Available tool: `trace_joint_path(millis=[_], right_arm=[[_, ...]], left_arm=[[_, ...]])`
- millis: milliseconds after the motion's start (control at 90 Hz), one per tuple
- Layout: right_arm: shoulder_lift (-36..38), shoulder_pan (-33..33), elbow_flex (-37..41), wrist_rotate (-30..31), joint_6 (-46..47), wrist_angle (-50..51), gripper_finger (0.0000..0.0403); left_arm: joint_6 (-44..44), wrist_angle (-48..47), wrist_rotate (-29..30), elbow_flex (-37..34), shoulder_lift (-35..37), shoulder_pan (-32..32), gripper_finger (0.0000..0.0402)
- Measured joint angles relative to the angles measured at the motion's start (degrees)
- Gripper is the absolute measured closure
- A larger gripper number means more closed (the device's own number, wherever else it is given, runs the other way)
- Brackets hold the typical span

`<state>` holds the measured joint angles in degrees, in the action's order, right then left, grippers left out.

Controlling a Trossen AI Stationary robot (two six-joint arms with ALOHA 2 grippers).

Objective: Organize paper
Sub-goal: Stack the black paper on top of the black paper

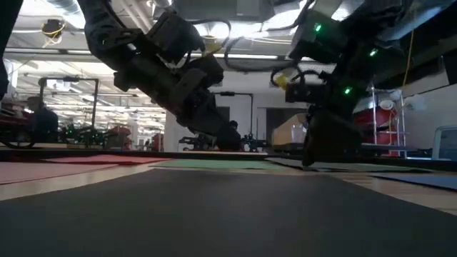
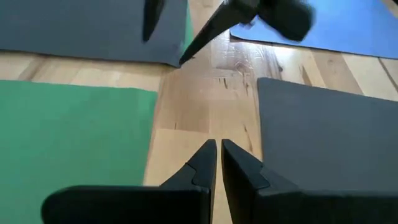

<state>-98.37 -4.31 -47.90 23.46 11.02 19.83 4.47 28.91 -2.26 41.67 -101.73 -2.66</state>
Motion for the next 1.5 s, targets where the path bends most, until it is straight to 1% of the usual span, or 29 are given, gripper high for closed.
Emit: trace_joint_path(millis=[144, 267, 356, 489, 544, 656, 778, 900, 1022, 1256, 1378, 1500], right_arm=[[-1.48, 1.87, -0.28, -4.29, 0.56, -0.72, 0.0212], [-1.59, 2.09, -0.22, -5.06, 0.55, -0.68, 0.0234], [-1.63, 2.07, -0.22, -5.2, 0.55, -0.72, 0.0273], [-1.72, 1.96, -0.18, -5.66, 0.15, -0.76, 0.0368], [-1.74, 1.98, -0.17, -5.42, -0.57, -0.79, 0.0391], [-1.5, 2.05, -0.22, -5.02, -0.54, -0.72, 0.0387], [-1.46, 2.05, -0.8, -5.0, -0.54, 0.45, 0.04], [-1.1, 2.09, -2.08, -5.69, -0.8, 3.3, 0.0402], [0.6, 2.09, -3.36, -6.78, -1.02, 5.61, 0.0402], [3.66, 2.09, -3.65, -6.81, -0.99, 8.36, 0.0402], [3.18, 2.09, -3.65, -9.12, -1.95, 9.12, 0.0383], [2.21, 2.11, -3.65, -8.65, -2.35, 9.2, 0.0336]], left_arm=[[0.0, -0.21, -0.01, 0.0, 0.0, 0.04, 0.0393], [0.0, -0.36, 0.0, 0.0, 0.0, 0.04, 0.0393], [0.0, -0.35, 0.0, 0.0, 0.0, 0.04, 0.0393], [0.0, -0.39, 0.0, 0.0, 0.0, 0.04, 0.0393], [0.0, -0.39, -0.01, 0.0, 0.0, 0.04, 0.0393], [0.02, -0.31, 0.0, 0.0, 0.0, 0.04, 0.0393], [0.02, -0.15, -0.02, 0.0, 0.0, 0.04, 0.0393], [0.02, -0.05, -0.01, 0.0, 0.0, 0.05, 0.0393], [0.02, 0.07, 0.0, 0.0, 0.0, 0.31, 0.0393], [-0.23, 0.07, -0.02, 0.0, 0.0, 0.81, 0.0393], [-0.37, 0.18, 0.0, 0.0, 0.0, 0.79, 0.0393], [-0.37, 0.26, 0.0, 0.0, 0.0, 0.76, 0.0393]])
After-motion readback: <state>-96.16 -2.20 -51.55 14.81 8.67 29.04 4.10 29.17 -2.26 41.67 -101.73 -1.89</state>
